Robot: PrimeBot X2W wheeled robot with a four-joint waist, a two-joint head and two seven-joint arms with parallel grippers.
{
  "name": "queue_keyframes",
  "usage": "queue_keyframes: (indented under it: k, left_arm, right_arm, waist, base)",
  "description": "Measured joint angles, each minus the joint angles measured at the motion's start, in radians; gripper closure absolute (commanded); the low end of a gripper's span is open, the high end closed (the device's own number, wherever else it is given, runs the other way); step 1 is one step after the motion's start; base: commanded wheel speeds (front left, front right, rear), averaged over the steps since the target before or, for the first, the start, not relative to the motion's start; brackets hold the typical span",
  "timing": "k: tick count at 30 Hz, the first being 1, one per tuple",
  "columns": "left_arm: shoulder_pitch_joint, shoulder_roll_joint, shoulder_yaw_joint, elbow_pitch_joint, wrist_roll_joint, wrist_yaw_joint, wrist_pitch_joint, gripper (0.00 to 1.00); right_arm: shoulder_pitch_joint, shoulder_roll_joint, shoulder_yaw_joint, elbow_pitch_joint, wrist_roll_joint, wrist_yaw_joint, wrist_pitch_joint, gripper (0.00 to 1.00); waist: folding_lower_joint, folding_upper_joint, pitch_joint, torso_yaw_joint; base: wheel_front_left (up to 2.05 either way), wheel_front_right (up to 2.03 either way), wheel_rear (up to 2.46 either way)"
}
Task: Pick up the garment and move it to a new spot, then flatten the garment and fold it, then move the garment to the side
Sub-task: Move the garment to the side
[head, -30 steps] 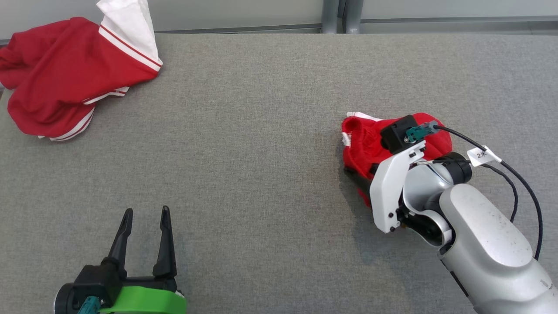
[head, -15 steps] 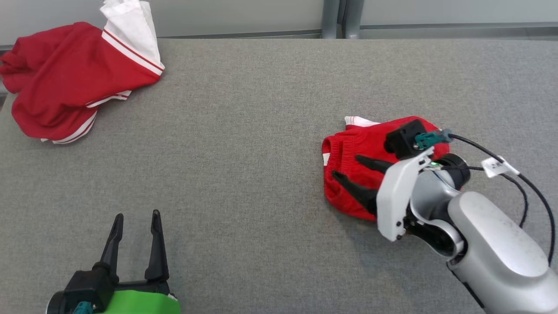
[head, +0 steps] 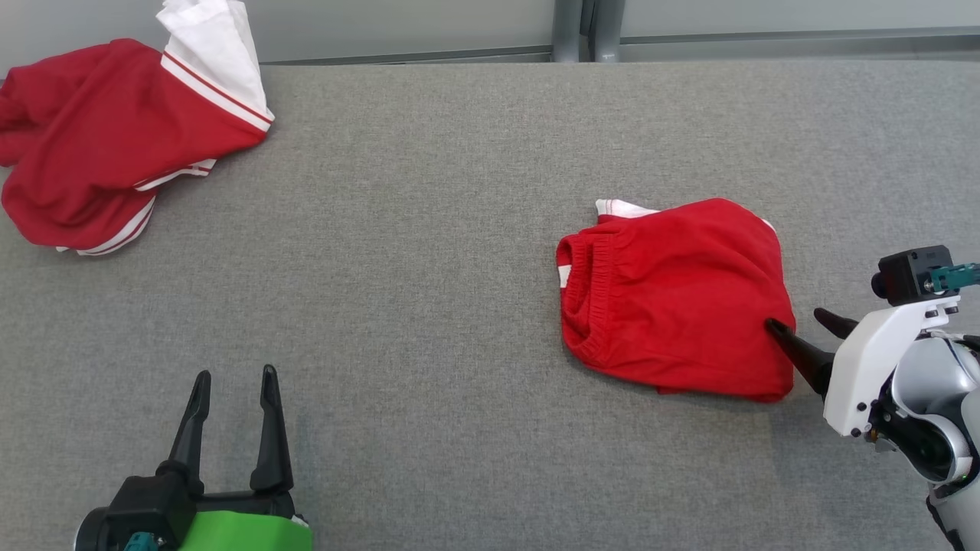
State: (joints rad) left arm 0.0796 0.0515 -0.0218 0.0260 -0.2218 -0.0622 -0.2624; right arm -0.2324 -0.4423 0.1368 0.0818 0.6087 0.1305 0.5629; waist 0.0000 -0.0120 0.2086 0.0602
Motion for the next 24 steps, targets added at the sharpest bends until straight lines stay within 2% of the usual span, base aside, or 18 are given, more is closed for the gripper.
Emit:
queue_keyframes:
  k: [9,12,13,14,15,18,24]
  left_arm:
    - [-0.004,0.000,-0.015,0.007,-0.005,0.001,0.000,0.00]
    - [-0.006,0.000,-0.017,0.009,-0.005,0.001,0.000,0.00]
    - [-0.007,0.000,-0.018,0.010,-0.005,0.001,0.000,0.00]
    - [-0.007,0.000,-0.020,0.010,-0.005,0.001,0.000,0.00]
    - [-0.007,0.000,-0.020,0.010,-0.004,0.001,0.000,0.00]
    - [-0.006,0.000,-0.018,0.017,-0.004,0.001,0.000,0.00]
    - [-0.003,0.003,-0.004,0.030,0.003,-0.015,0.000,0.00]
  right_arm:
    - [-0.034,0.096,-0.078,0.127,-0.056,0.000,0.026,0.00]
    - [-0.060,0.117,-0.072,0.176,-0.072,0.000,0.015,0.00]
    - [-0.064,0.120,-0.067,0.187,-0.074,0.000,0.006,0.26]
    - [-0.067,0.128,-0.066,0.196,-0.071,0.000,-0.009,0.92]
    - [-0.071,0.135,-0.063,0.204,-0.062,0.000,-0.021,1.00]
    - [-0.080,0.138,-0.040,0.213,-0.038,0.000,-0.049,1.00]
    - [-0.075,0.083,-0.024,0.230,-0.002,0.000,-0.090,1.00]
  waist:
    - [0.0000,0.0000,0.009,0.028]
    - [0.0000,0.0000,0.008,0.033]
    - [0.0000,0.0000,0.007,0.034]
    - [0.0000,0.0000,0.005,0.035]
    - [0.0000,0.0000,0.003,0.035]
    - [0.0000,0.0000,-0.004,0.030]
    - [0.0000,0.0000,-0.011,0.001]
  base:
    - [0.00,0.00,0.00]
    - [0.00,0.00,0.00]
    - [0.00,0.00,0.00]
    - [0.00,0.00,0.00]
    - [0.00,0.00,0.00]
    - [0.00,0.00,0.00]
    - [0.00,0.00,0.00]
